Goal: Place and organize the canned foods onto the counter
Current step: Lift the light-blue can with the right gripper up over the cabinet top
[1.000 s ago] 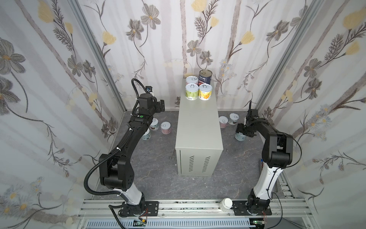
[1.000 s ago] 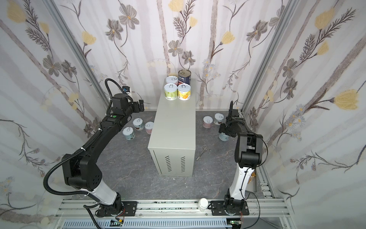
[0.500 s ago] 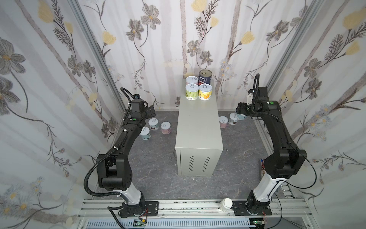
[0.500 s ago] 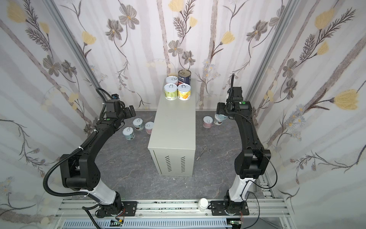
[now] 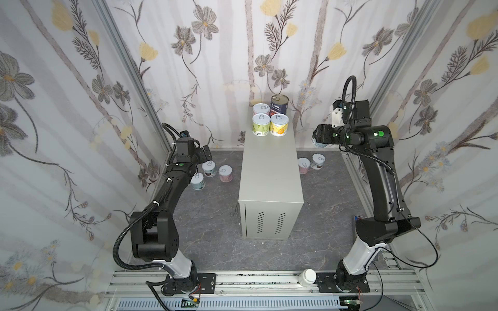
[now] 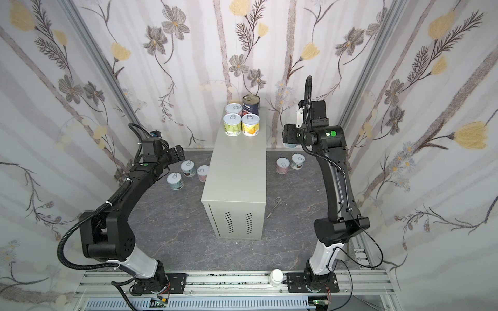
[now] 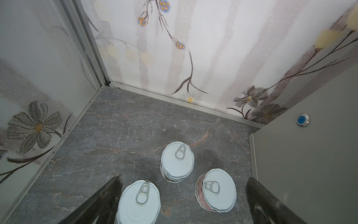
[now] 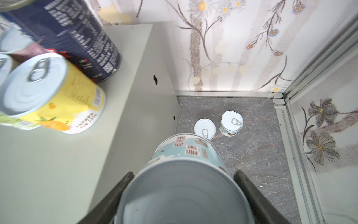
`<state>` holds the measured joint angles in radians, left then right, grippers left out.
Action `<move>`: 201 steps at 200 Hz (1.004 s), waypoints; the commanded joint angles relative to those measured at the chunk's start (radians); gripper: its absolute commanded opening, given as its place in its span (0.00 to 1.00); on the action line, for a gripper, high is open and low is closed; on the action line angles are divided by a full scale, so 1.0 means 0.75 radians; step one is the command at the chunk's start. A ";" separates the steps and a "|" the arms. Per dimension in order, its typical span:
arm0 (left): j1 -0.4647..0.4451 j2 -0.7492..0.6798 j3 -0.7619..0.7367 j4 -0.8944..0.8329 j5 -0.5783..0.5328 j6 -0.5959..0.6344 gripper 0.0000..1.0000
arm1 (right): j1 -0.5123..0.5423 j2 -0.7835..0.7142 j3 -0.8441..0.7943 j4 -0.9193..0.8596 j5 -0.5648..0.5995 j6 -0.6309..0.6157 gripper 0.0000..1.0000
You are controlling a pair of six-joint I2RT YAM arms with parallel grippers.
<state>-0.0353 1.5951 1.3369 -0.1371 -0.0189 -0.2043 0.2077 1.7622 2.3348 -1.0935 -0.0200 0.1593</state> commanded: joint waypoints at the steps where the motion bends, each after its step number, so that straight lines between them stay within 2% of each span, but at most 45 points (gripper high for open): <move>1: 0.002 -0.033 -0.015 0.044 0.034 -0.027 1.00 | 0.026 -0.049 0.018 0.032 -0.032 0.042 0.47; 101: 0.002 -0.047 -0.021 -0.069 0.053 -0.019 1.00 | 0.275 -0.083 0.018 0.112 -0.029 -0.027 0.47; 137: 0.001 -0.061 -0.048 -0.070 0.075 0.000 1.00 | 0.395 -0.058 0.018 0.102 0.046 -0.145 0.48; 201: 0.003 -0.109 -0.138 -0.081 0.090 -0.004 1.00 | 0.463 0.008 0.018 0.078 0.127 -0.206 0.49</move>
<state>-0.0345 1.5345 1.2404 -0.2054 0.0456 -0.2092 0.5488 1.7615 2.3394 -1.0863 0.0296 0.0429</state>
